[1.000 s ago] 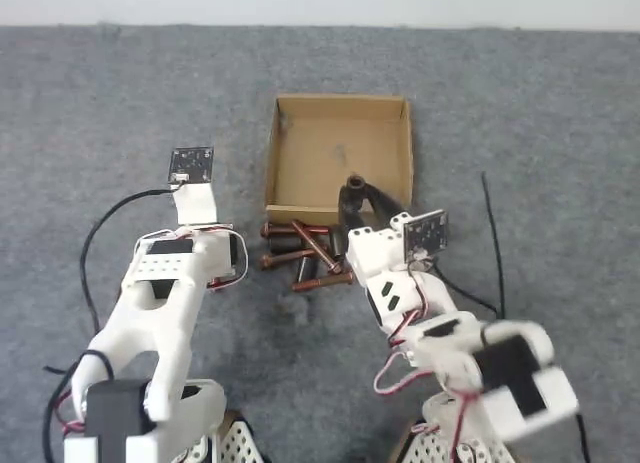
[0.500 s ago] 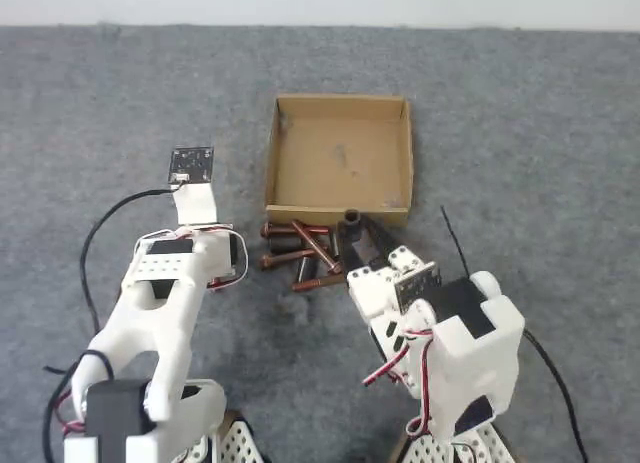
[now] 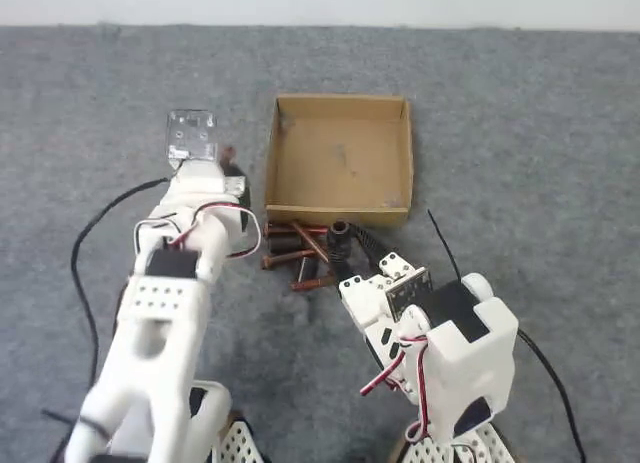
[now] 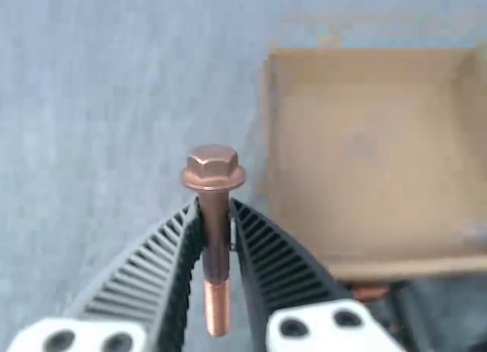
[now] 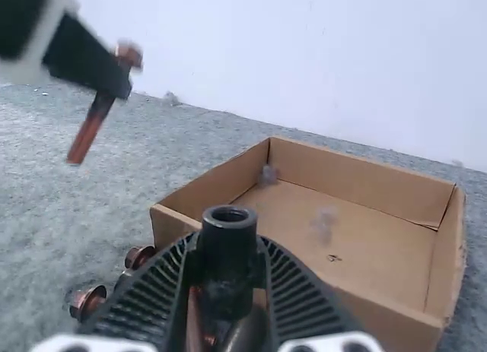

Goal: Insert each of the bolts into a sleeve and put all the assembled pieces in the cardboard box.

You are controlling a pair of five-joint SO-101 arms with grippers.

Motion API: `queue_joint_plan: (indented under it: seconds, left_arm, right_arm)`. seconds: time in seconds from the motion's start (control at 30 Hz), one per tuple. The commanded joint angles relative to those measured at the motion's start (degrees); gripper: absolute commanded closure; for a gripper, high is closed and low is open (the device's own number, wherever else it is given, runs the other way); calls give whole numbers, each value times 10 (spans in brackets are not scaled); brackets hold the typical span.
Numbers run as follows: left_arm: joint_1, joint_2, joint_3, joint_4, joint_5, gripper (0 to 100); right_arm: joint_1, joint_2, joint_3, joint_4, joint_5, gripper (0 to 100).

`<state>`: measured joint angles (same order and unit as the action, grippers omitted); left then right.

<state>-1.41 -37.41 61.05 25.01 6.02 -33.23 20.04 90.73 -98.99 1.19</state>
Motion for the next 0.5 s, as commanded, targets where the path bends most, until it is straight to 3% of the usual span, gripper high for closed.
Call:
queue_joint_plan:
  seconds: [0.0,0.23,0.33,0.47]
  left_arm:
    - [54,-126,-44,-18,-1,989]
    - [112,-188,-44,-40,-1,989]
    - [113,-188,-25,-110,33,989]
    - [113,-188,45,-263,149,989]
  right_arm:
    - [-10,-9,5,-18,5,991]
    - [-27,-12,7,-18,5,991]
    - [-28,-13,7,-18,5,991]
    - [-29,-13,7,-18,4,991]
